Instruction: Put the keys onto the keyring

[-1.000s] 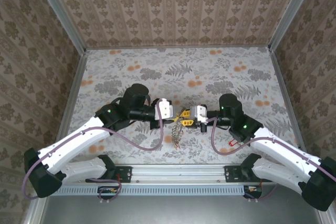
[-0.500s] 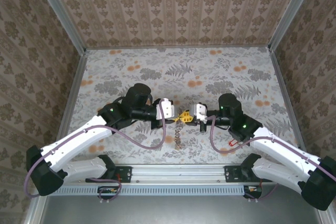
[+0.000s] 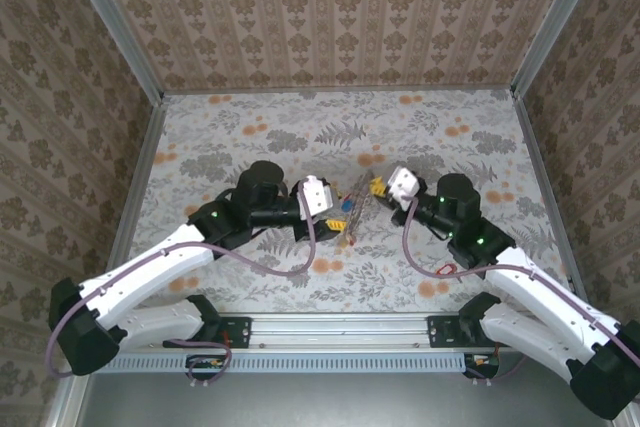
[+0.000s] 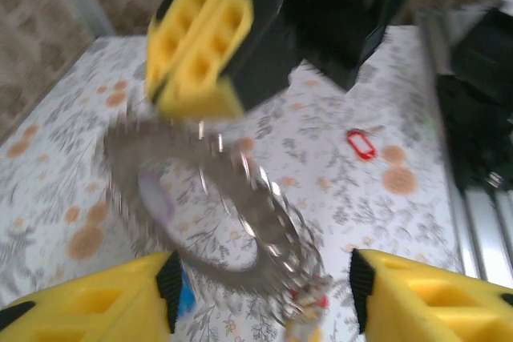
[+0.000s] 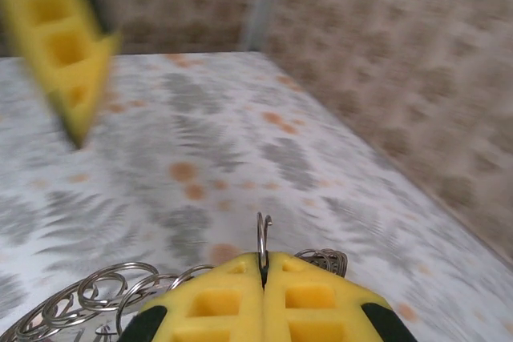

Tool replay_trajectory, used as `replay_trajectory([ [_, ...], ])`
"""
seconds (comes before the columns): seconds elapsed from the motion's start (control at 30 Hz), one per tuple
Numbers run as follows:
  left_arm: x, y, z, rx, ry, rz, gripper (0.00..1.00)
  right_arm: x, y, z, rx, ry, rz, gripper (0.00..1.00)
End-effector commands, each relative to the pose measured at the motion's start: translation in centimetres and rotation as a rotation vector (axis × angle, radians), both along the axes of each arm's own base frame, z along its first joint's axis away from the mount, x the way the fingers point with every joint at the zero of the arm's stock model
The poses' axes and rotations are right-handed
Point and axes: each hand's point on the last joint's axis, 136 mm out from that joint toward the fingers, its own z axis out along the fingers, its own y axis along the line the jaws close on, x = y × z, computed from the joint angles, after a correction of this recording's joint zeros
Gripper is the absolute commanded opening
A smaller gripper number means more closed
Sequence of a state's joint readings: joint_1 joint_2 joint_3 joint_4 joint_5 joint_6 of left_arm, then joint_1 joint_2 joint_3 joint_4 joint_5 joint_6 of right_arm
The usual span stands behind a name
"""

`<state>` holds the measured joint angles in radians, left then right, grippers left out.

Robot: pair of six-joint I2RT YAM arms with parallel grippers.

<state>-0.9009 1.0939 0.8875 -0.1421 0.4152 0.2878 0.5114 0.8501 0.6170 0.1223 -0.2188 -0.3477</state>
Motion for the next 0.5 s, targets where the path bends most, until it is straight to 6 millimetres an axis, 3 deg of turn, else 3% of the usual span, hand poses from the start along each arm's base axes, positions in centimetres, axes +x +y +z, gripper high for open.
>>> replay_trajectory([
  [0.0, 4.4, -1.0, -1.4, -0.066, 0.145, 0.243, 0.62, 3.7, -6.1, 3.8, 0.164, -0.06, -0.36, 0.0],
  [0.23, 4.3, -7.9, -5.8, 0.097, 0.287, 0.21, 0.6, 7.9, -12.5, 5.5, 0.354, -0.02, -0.651, 0.0],
  [0.37, 2.2, -13.3, -7.8, 0.156, 0.248, 0.013, 0.58, 9.6, -13.9, 7.3, 0.379, -0.029, -0.705, 0.0],
  [0.47, 1.7, -17.5, -8.6, 0.14, 0.253, -0.113, 0.57, 10.4, -15.8, 8.7, 0.409, -0.045, -0.77, 0.0],
])
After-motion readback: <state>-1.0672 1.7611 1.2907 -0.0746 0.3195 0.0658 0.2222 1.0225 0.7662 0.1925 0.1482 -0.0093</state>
